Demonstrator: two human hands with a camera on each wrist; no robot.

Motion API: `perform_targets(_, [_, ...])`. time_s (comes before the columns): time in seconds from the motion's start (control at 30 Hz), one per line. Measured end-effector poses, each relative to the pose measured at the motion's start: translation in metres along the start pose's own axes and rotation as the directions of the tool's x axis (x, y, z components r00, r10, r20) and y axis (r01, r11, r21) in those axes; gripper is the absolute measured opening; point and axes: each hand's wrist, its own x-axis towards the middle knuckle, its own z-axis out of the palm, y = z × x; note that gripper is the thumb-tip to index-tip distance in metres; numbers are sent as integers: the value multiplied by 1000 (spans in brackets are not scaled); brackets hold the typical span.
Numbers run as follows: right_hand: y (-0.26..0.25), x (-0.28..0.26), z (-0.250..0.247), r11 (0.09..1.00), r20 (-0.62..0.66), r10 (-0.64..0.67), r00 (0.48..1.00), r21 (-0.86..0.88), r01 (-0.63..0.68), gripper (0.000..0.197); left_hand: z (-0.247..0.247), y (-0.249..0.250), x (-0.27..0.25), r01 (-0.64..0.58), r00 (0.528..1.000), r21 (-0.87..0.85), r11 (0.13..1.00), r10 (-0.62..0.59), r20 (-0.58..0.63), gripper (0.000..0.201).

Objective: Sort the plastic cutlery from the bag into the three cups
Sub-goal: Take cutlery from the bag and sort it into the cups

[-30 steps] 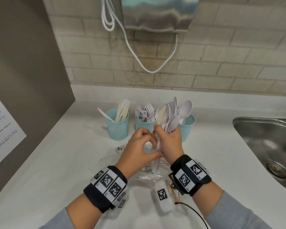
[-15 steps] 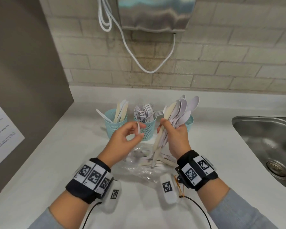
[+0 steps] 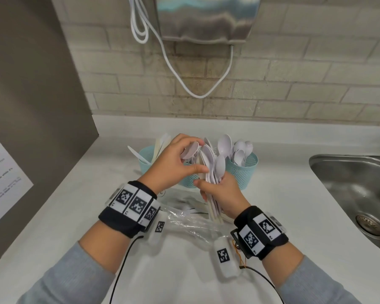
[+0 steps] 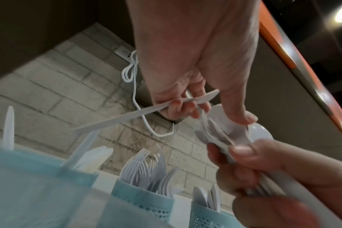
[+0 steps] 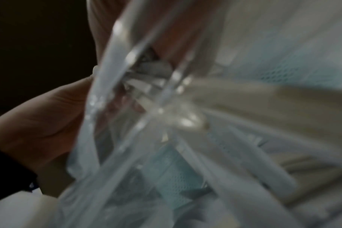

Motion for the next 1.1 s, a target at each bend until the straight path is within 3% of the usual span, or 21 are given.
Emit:
perform_targets(0.1, [1,-1,-2,999,43,44,998,15,-44,14,-6,4,7,-79,995,60,995,74,73,46])
perform_targets(0.3, [1,-4,0,990,103,118,988,61,-124,18,-8,5,16,-135,981,160,978,109,162,30])
perform_targets(0.53, [3,-5,-1,989,119,115,986,83,-126,22,-17,3,21,-178,978,172,969,156,137,22])
perform_targets(0.63, [5,-9,-3,992,122,91,988,76,-101,20,-24,7,22,-99,993,114,988,92,69,21])
perform_targets(0.77, [6,-10,-2,995,91,53,994,78,-60,26,-24,11,22,20,1000,-98,995,-21,-9,21])
perform_targets(0.93, [4,-9,-1,994,67,13,998,110,-21,27,-4,12,15,141,990,-246,959,-138,31,14])
perform_targets(1.1, [0,-13,-5,995,46,1,999,99,-5,26,-2,10,21,121,992,-280,952,-126,0,12])
